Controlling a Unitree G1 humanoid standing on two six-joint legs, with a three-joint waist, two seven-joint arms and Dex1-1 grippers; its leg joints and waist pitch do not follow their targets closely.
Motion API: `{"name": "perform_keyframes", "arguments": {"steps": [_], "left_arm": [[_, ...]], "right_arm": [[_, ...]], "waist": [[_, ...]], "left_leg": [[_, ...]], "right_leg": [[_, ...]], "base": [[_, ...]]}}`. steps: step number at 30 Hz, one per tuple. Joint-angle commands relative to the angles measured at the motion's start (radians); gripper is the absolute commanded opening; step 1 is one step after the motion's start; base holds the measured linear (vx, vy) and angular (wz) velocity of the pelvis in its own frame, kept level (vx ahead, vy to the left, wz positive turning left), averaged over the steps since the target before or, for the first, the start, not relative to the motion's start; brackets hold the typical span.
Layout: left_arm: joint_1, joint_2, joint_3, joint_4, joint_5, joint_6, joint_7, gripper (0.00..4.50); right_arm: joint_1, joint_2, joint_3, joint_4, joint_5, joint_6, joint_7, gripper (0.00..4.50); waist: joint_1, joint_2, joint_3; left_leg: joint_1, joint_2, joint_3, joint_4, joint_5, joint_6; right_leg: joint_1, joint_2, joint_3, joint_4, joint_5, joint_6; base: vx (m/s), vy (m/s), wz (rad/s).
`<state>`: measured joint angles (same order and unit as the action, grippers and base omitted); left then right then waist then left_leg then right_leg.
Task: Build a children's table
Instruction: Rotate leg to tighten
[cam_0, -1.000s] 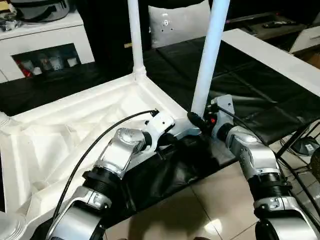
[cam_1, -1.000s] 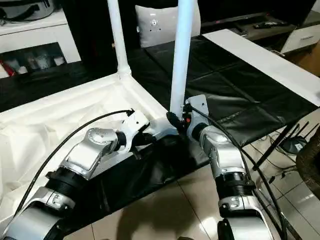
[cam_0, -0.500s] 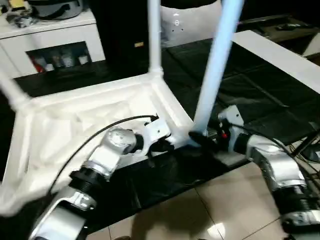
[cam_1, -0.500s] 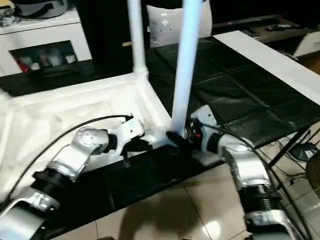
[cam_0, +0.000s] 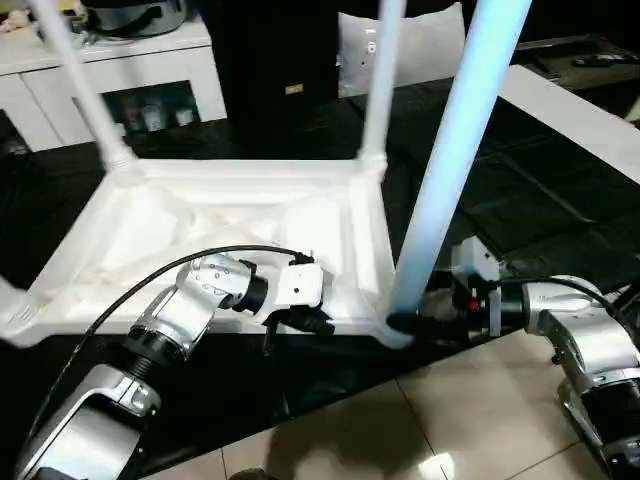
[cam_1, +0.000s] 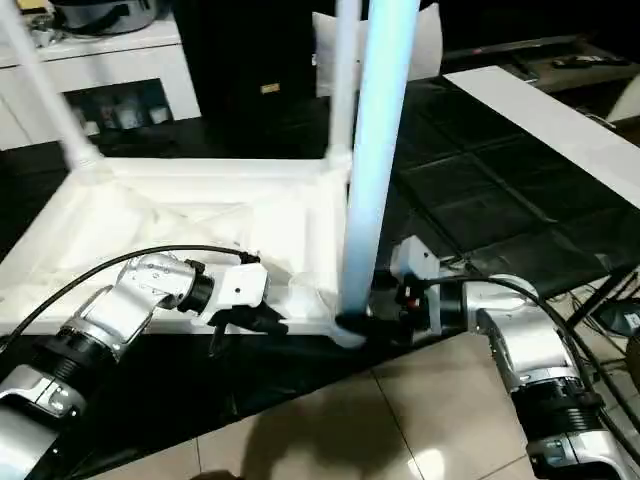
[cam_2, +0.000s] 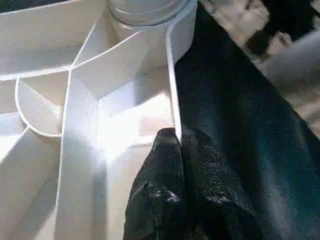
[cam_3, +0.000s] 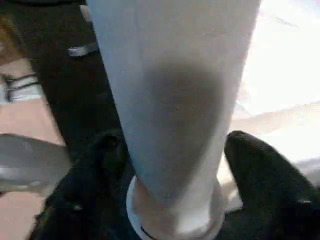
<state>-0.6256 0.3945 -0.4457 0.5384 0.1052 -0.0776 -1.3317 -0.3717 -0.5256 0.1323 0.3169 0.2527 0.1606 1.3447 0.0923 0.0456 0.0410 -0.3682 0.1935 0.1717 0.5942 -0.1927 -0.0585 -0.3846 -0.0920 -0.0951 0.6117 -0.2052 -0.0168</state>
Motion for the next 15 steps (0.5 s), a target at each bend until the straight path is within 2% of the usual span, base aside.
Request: {"name": "perform_keyframes", "arguments": {"steps": [1,5,10,12,15], "left_arm": [[-0.006,0.009,-0.061,0.007,0.021,-0.035,-0.068,0.00],[-0.011,0.009,-0.062,0.019,0.017,-0.057,-0.099,0.00],[-0.015,0.008,-0.063,0.032,0.018,-0.067,-0.098,0.00],[-0.014,0.008,-0.063,0.033,0.017,-0.066,-0.098,0.00],[-0.002,-0.002,-0.047,0.025,0.002,-0.029,-0.095,0.00]], "right_arm": [[-0.011,-0.016,0.008,-0.014,0.026,0.008,0.038,2.87],[-0.016,-0.023,0.019,-0.013,0.038,0.022,0.077,2.69],[-0.014,-0.026,0.026,-0.018,0.043,0.031,0.099,2.23],[-0.012,-0.026,0.027,-0.021,0.045,0.033,0.102,2.03],[-0.004,-0.021,0.026,-0.037,0.059,0.053,0.102,1.97]], "waist": [[-0.003,-0.009,-0.064],[-0.002,-0.010,-0.063],[-0.002,-0.012,-0.064],[-0.001,-0.012,-0.064],[-0.001,-0.011,-0.065]], "left_leg": [[0.007,0.043,-0.007,-0.061,-0.126,0.100],[0.006,0.042,-0.007,-0.061,-0.128,0.101],[0.006,0.042,-0.007,-0.061,-0.124,0.096],[0.006,0.043,-0.007,-0.061,-0.118,0.096],[0.006,0.043,-0.007,-0.060,-0.116,0.096]], "right_leg": [[0.051,-0.061,0.052,-0.063,-0.068,-0.253],[0.052,-0.061,0.051,-0.064,-0.067,-0.256],[0.052,-0.061,0.051,-0.064,-0.074,-0.253],[0.052,-0.061,0.052,-0.063,-0.068,-0.253],[0.052,-0.061,0.051,-0.062,-0.066,-0.254]], "base": [[0.000,0.000,0.00],[0.000,0.000,0.00],[0.000,0.000,0.00],[0.000,0.000,0.00],[0.000,0.000,0.00]]}}
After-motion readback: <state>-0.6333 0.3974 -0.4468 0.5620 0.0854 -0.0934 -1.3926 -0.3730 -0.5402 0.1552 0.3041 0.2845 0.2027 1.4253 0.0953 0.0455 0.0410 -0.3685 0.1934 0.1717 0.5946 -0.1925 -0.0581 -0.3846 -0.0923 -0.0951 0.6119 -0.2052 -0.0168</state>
